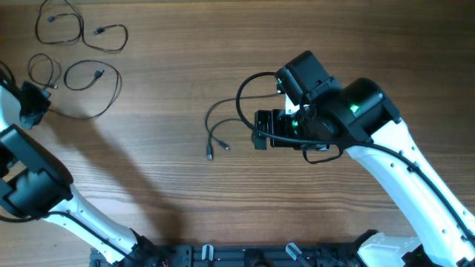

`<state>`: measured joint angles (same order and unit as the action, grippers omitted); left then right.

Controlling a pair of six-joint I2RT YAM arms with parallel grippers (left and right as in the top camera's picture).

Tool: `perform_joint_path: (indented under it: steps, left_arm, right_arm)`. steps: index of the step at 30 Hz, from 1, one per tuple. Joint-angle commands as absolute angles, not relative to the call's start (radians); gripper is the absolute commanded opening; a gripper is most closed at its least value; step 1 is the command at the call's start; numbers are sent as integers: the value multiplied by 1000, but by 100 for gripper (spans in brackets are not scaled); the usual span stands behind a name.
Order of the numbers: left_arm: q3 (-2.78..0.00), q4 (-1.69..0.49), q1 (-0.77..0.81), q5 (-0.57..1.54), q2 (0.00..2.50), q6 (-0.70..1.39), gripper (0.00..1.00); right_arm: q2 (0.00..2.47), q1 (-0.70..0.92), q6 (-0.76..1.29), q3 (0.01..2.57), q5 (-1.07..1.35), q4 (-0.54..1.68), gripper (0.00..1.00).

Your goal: Untangle cables

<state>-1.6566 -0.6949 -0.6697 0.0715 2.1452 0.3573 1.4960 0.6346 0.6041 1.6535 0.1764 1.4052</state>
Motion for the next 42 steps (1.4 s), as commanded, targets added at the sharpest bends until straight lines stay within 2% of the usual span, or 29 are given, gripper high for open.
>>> perform_joint_path:
  steps: [1, 6, 13, 16, 17, 20, 22, 23, 26, 28, 30, 34, 37, 39, 40, 42]
  left_arm:
    - [-1648, -653, -670, 249, 2159, 450, 4]
    - [-1648, -616, -671, 281, 2159, 624, 4]
    - [-1648, -548, -728, 450, 2159, 797, 4]
    - [-1648, -567, -757, 459, 2159, 797, 4]
    - [-1648, -581, -760, 459, 2159, 796, 14]
    - [-1648, -591, -758, 460, 2159, 762, 66]
    - [-1648, -589, -752, 494, 2159, 759, 92]
    - [-1648, -572, -749, 537, 2158, 741, 100]
    - [-1649, -476, -744, 759, 2135, 603, 100]
    - [-1649, -467, -735, 730, 2077, 564, 100]
    - [-1649, -490, -717, 590, 2018, 525, 100]
    - [-1649, -649, -667, 83, 1945, 527, 100]
    - [-1649, -762, -647, -126, 1969, 522, 100]
    - [-1649, -799, -643, -131, 2003, 451, 100]
    - [-1649, -812, -642, -131, 2015, 430, 96]
    - [-1649, -850, -642, -132, 2045, 418, 80]
  right_arm:
    - [1500, 642, 604, 1647, 185, 1398, 100]
    - [1500, 642, 604, 1647, 185, 1398, 100]
    - [1500, 642, 604, 1647, 184, 1396, 100]
    - [1500, 642, 605, 1647, 182, 1379, 100]
    - [1500, 642, 604, 1647, 182, 1374, 100]
    - [1500, 642, 605, 1647, 183, 1372, 100]
    - [1500, 642, 605, 1647, 186, 1373, 100]
    - [1500, 642, 606, 1647, 186, 1373, 100]
    - [1500, 642, 606, 1647, 189, 1377, 100]
    - [1500, 642, 603, 1647, 205, 1380, 100]
    - [1500, 642, 603, 1647, 205, 1381, 100]
    - [1500, 642, 603, 1647, 206, 1382, 100]
    - [1500, 642, 602, 1647, 205, 1393, 100]
    - [1500, 642, 601, 1647, 205, 1399, 100]
    - [1500, 642, 601, 1647, 205, 1400, 100]
    - [1500, 642, 602, 1647, 205, 1402, 100]
